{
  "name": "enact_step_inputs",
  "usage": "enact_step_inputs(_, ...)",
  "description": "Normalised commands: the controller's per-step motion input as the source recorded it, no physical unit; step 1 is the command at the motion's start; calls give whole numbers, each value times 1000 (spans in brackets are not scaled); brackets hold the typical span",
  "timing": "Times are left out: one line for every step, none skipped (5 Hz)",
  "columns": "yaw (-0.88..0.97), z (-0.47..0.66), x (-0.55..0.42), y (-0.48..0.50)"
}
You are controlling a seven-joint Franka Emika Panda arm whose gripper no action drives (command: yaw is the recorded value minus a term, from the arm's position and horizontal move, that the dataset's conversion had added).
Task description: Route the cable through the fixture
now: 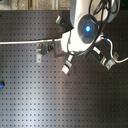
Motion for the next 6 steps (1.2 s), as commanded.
enact_step_inputs(203,0,0,0)
enact_step_inputs(800,0,-17,93)
enact_step_inputs(831,0,-7,109)
enact_step_inputs(686,17,2,60)
enact_step_inputs(749,41,0,0)
enact_step_inputs(546,126,-2,-8)
